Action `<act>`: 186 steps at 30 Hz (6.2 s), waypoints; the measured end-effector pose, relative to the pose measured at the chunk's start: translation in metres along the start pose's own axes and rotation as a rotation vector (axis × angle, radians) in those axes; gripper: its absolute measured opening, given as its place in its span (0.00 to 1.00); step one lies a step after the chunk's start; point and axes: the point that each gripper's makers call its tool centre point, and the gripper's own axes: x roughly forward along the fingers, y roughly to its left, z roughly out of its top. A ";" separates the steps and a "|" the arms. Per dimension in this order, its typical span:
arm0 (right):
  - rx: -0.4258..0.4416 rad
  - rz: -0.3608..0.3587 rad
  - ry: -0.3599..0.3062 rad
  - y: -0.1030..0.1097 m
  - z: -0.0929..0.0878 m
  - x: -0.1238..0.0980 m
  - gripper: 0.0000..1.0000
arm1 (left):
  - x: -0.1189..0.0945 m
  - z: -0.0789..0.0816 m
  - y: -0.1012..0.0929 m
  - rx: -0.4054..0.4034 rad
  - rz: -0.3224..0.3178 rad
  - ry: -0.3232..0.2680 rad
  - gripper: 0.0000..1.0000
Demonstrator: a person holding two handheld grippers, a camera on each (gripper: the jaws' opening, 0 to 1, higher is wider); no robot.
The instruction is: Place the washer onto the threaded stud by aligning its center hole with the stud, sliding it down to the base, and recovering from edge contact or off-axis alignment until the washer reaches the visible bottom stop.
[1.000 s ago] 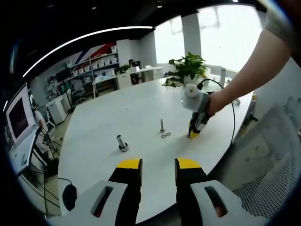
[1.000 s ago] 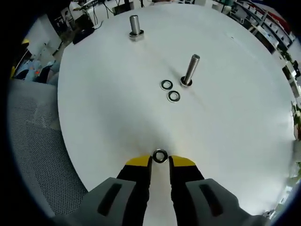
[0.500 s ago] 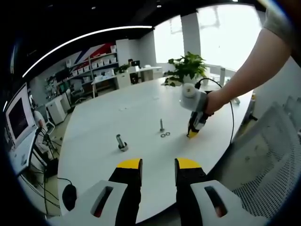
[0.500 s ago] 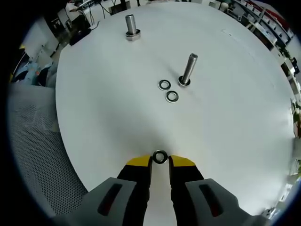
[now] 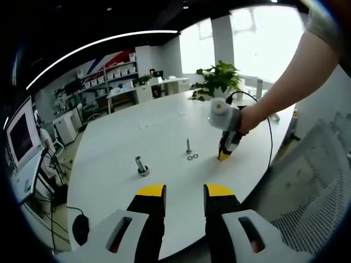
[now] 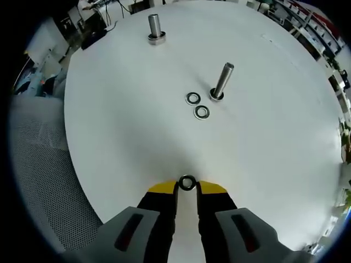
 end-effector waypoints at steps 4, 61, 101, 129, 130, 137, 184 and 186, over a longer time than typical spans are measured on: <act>-0.005 -0.001 -0.002 0.000 0.000 0.000 0.16 | 0.000 0.000 0.000 -0.001 -0.001 0.002 0.26; 0.039 -0.059 -0.164 -0.019 0.039 -0.034 0.14 | 0.000 0.000 0.004 -0.008 0.014 -0.003 0.25; -0.038 -0.092 -0.253 -0.034 0.108 -0.052 0.14 | -0.001 0.001 0.006 -0.014 0.024 -0.005 0.25; -0.054 -0.072 -0.213 -0.040 0.123 -0.037 0.14 | 0.000 0.000 0.006 -0.021 0.018 0.002 0.25; -0.055 -0.072 -0.212 -0.041 0.123 -0.037 0.14 | 0.000 0.000 0.006 -0.021 0.018 0.002 0.25; -0.055 -0.068 -0.194 -0.040 0.120 -0.033 0.14 | 0.000 0.000 0.006 -0.022 0.018 0.000 0.25; -0.047 -0.071 -0.194 -0.042 0.113 -0.033 0.17 | 0.000 -0.001 0.005 -0.018 0.012 0.004 0.25; -0.042 -0.071 -0.197 -0.042 0.112 -0.034 0.17 | 0.001 -0.001 0.004 -0.018 0.011 0.006 0.25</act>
